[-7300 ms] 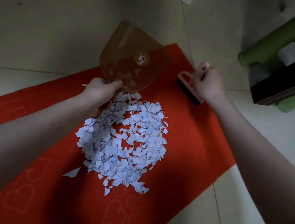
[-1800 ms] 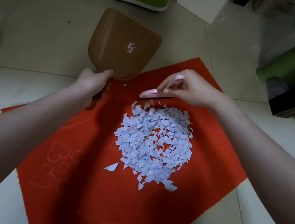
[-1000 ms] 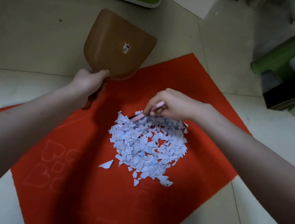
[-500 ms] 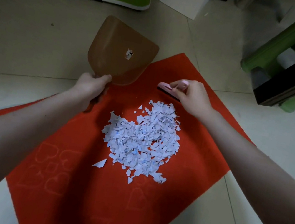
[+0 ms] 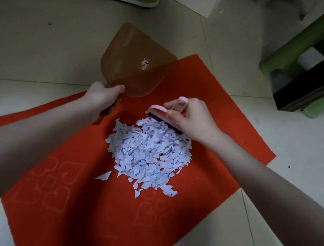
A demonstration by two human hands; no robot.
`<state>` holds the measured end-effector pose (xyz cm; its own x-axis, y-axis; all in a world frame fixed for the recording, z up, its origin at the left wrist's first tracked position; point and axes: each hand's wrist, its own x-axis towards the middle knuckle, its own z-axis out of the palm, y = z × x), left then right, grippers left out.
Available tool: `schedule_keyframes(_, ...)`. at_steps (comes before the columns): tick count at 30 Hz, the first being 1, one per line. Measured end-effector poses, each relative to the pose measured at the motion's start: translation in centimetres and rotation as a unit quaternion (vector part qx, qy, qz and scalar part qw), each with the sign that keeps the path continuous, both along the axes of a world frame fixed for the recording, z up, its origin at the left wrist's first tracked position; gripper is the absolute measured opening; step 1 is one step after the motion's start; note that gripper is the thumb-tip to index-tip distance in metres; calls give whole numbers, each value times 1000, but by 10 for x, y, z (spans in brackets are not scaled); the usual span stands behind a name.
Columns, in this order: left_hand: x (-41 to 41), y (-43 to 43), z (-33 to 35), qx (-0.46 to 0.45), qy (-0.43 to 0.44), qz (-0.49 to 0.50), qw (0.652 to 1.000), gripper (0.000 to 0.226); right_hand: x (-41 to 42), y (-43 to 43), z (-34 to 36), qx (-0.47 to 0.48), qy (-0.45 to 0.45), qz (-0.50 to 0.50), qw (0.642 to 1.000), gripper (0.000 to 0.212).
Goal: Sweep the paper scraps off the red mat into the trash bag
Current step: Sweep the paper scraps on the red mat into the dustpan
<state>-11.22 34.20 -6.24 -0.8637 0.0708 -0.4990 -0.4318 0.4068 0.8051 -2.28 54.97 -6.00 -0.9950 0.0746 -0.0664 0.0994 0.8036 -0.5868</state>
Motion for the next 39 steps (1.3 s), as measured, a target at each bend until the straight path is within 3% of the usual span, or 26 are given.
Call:
schedule_keyframes(5,0,1,3,11,-1,2,1000,32,-15,23,11,24,52,-54,997,21)
schedule_keyframes(10,-1,-1,2,-1,3,12,1000,33,-31,16,-19,56,19,-62,996,21)
schedule_keyframes(20,-5,-4,-1,-1,-5,9,1000,33,-10,-1,-5,-5,-43,82,996,18)
schedule_keyframes(25,-5,-2,-4,3,-8,16,1000,33,-22,18,9,-13,36,31,999,18)
schedule_keyframes(30,-5,-1,-6,12,0,32,999,31,-50,9,-25,33,32,2,999,21)
schedule_keyframes(39,-4,-1,-6,10,-1,18,1000,31,-22,14,-14,13,-76,164,983,15)
